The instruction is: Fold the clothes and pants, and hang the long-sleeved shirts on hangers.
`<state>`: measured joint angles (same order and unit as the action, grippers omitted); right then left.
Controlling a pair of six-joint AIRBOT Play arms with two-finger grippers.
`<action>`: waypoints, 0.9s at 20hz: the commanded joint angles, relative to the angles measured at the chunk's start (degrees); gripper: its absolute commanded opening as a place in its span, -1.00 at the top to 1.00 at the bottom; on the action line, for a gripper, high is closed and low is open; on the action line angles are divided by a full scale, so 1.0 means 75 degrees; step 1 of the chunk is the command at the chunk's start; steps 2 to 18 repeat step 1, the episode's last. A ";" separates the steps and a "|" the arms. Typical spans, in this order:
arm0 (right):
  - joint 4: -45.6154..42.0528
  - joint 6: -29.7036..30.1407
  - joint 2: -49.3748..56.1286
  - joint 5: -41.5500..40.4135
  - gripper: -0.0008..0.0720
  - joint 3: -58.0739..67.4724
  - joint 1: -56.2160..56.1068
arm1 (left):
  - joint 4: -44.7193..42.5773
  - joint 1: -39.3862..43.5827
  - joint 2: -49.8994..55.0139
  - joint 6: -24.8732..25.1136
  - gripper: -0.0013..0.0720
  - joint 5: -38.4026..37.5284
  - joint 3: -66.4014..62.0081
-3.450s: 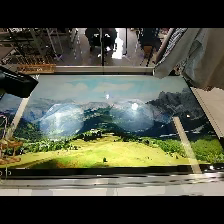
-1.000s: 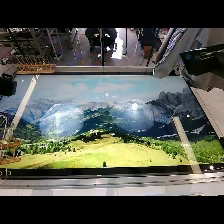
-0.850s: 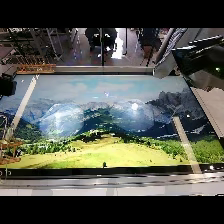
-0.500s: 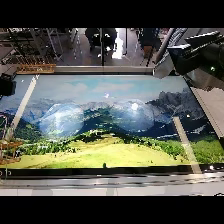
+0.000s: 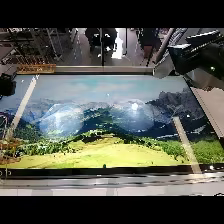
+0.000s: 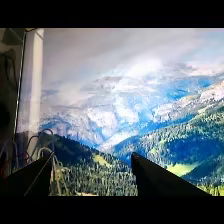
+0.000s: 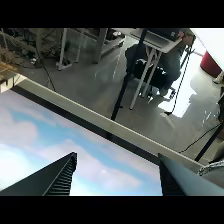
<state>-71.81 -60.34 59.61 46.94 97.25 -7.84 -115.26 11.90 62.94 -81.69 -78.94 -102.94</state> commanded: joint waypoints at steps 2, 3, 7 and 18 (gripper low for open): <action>0.0000 0.0000 0.0006 -0.0003 -0.63 0.0000 -0.0006 | 0.0000 -0.0006 0.0006 0.0003 -0.48 0.0003 0.0003; 0.0000 0.0000 0.0006 -0.0003 -0.63 0.0000 -0.0006 | 0.0000 -0.0006 0.0006 0.0003 -0.48 0.0003 0.0003; 0.0000 0.0000 0.0006 -0.0003 -0.63 0.0000 -0.0006 | 0.0000 -0.0006 0.0006 0.0003 -0.48 0.0003 0.0003; 0.0000 0.0000 0.0006 -0.0003 -0.63 0.0000 -0.0006 | 0.0000 -0.0006 0.0006 0.0003 -0.48 0.0003 0.0003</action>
